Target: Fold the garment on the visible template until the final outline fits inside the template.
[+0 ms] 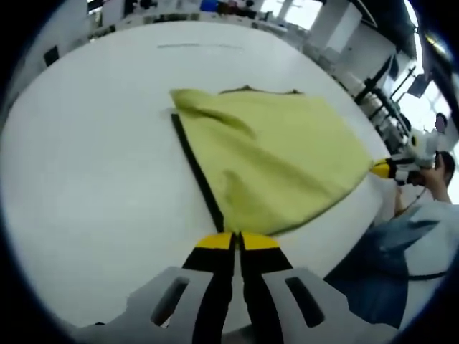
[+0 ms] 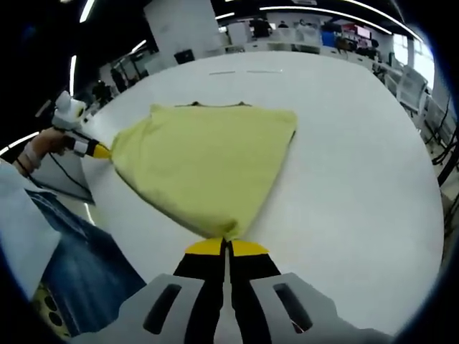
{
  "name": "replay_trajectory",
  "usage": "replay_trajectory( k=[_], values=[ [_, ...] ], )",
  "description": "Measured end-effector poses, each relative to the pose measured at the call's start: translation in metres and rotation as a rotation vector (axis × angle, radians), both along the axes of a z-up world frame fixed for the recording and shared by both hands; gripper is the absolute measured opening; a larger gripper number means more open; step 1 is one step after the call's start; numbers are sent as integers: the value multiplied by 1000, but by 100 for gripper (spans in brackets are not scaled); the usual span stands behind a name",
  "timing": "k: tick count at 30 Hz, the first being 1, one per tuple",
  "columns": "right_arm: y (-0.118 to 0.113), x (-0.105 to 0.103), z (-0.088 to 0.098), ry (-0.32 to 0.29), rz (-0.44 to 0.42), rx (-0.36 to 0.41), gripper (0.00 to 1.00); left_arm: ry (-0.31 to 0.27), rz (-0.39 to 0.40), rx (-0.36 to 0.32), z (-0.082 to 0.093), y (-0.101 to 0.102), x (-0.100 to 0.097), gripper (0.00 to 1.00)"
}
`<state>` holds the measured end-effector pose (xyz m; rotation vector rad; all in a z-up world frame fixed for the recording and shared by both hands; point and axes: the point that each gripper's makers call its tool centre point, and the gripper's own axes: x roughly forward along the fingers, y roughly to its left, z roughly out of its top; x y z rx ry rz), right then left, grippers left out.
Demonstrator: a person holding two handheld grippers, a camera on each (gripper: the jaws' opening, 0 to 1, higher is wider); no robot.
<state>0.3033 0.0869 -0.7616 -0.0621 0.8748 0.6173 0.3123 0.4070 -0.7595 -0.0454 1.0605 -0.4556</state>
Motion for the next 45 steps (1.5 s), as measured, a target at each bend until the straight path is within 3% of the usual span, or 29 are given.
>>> replay_trajectory(
  k=[14, 22, 30, 32, 36, 39, 42, 43, 45],
  values=[
    [-16, 6, 8, -2, 29, -45, 2, -1, -33, 27, 10, 8, 1, 0],
    [-12, 14, 23, -27, 103, -64, 2, -31, -68, 36, 30, 13, 9, 0],
    [-10, 29, 54, -97, 136, -65, 2, -99, -114, 34, 59, 14, 23, 0],
    [-10, 34, 62, -118, 141, -59, 2, -122, -143, 39, 66, 14, 27, 0],
    [-8, 46, 78, -157, 151, -47, 2, -149, -191, -31, 85, 7, 35, 0],
    [-10, 52, 87, -183, 163, -74, 2, -172, -212, -12, 94, 15, 42, 0],
    [-10, 53, 98, -209, 166, -69, 2, -200, -274, 15, 101, 20, 47, 0],
    [-10, 52, 103, -218, 172, -63, 2, -217, -327, 29, 103, 19, 47, 0],
    [-10, 50, 108, -222, 175, -52, 2, -179, -369, 26, 101, 17, 38, 0]
  ],
)
